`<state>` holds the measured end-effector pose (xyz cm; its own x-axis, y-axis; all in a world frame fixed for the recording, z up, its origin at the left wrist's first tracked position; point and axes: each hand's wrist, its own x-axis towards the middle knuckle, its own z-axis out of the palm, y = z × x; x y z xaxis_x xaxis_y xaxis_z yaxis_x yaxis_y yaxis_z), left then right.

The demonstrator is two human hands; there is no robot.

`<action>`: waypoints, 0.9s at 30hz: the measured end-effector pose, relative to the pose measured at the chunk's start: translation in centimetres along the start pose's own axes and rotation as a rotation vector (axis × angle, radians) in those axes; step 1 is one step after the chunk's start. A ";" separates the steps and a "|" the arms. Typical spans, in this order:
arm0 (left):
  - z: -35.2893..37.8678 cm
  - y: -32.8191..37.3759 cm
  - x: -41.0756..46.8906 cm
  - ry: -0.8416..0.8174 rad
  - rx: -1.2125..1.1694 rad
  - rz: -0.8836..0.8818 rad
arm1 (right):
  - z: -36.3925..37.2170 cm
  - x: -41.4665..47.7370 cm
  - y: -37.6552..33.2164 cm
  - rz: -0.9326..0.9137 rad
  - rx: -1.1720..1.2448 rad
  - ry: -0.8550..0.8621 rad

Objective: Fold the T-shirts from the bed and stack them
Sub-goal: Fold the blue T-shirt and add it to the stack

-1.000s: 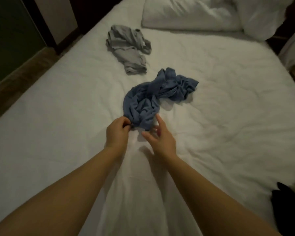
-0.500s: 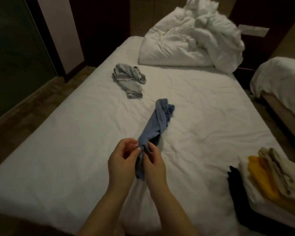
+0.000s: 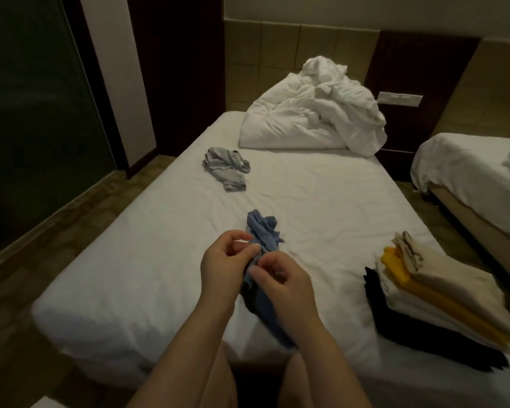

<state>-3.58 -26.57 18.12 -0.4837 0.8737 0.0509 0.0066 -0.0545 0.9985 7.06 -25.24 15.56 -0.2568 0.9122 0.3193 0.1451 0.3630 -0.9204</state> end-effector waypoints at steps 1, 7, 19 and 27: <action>0.0 0.3 -0.4 0.002 -0.035 -0.014 | 0.0 -0.5 0.1 -0.024 -0.066 -0.033; 0.0 1.9 -2.1 -0.036 -0.204 -0.070 | -0.4 -1.5 -0.2 -0.158 -0.203 -0.011; 0.2 3.0 -2.1 -0.030 -0.257 -0.120 | -0.9 -2.7 -0.5 0.090 0.035 -0.007; 0.5 2.5 -2.3 -0.049 -0.301 -0.134 | -0.3 -1.8 -0.6 -0.304 -0.455 0.174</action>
<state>-1.98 -28.48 20.53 -0.4202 0.9045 -0.0728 -0.3166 -0.0710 0.9459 7.74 -27.09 15.61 -0.1958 0.7577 0.6225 0.4960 0.6241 -0.6037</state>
